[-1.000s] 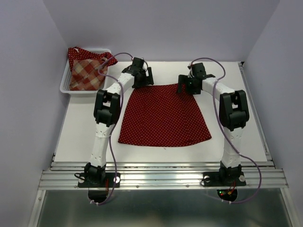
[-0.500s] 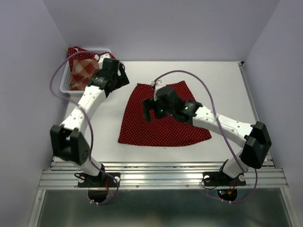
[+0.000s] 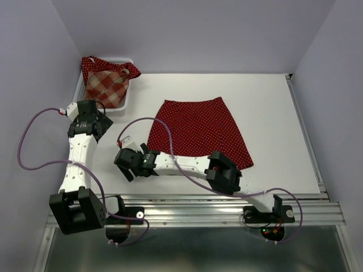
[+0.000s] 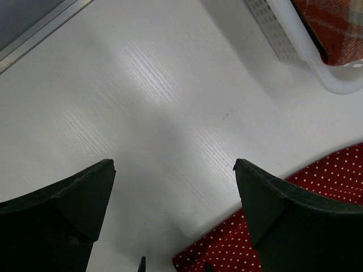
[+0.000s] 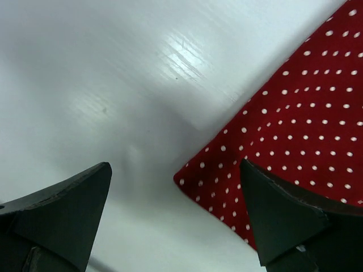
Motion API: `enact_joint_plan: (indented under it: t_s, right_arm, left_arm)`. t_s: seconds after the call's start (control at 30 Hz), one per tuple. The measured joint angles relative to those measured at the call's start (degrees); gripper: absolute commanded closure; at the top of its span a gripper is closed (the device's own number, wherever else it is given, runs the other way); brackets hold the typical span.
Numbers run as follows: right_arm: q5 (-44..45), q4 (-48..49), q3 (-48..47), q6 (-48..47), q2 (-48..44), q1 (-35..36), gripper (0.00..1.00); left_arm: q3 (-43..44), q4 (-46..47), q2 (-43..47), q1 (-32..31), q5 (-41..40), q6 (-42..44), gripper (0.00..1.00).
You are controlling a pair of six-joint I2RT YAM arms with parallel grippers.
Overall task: Fold and stack the skirts
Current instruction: Fold the skirt
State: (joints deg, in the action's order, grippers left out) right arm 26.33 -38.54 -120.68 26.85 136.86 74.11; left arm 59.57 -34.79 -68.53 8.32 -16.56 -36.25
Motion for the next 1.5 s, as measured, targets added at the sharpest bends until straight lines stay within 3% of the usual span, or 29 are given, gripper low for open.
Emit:
enact_joint_plan:
  t_s: [0.13,0.2,0.23,0.33,0.5,0.57,0.73,0.97,1.33,1.5]
  right_arm:
    - [2.5,-2.8,-5.8,0.8,6.2,0.2,0.07]
    - [3.8,-3.7,-6.0,0.8,6.3,0.1,0.24]
    - [4.2,-4.0,-5.9,0.9,6.3,0.1,0.43]
    - [5.7,-3.7,-5.0,0.9,6.3,0.1,0.73]
    - [6.3,-0.8,0.0,1.0,4.0,0.4,0.93]
    - [6.0,0.9,3.1,1.0,2.3,0.3,0.94]
    - [-1.5,7.4,30.8,-0.5,-15.1,0.0,0.94]
    - [-12.0,15.5,54.4,-2.1,-34.6,-0.1,0.94]
    - [-15.4,17.5,66.0,-2.8,-44.9,-0.1,0.94]
    - [-15.3,17.2,66.2,-3.1,-45.2,-0.1,0.94]
  left_arm:
    - [0.0,0.2,0.9,1.7,2.1,0.5,0.01]
    - [0.0,0.7,1.1,2.1,3.0,0.9,0.01]
    - [0.0,0.9,1.2,2.3,3.3,1.1,0.01]
    - [-0.1,1.5,1.2,2.7,4.5,1.5,0.01]
    - [-0.1,2.5,1.2,2.7,7.7,2.3,0.01]
    - [-1.2,4.4,1.6,2.8,11.7,3.3,0.01]
    - [-6.0,9.6,3.9,1.2,22.0,5.4,0.01]
    - [-7.6,16.8,-0.8,-12.0,25.6,4.4,0.01]
    - [-3.5,23.5,-25.4,-21.8,24.2,2.9,0.01]
    - [1.5,26.2,-31.6,-23.8,23.5,2.6,0.02]
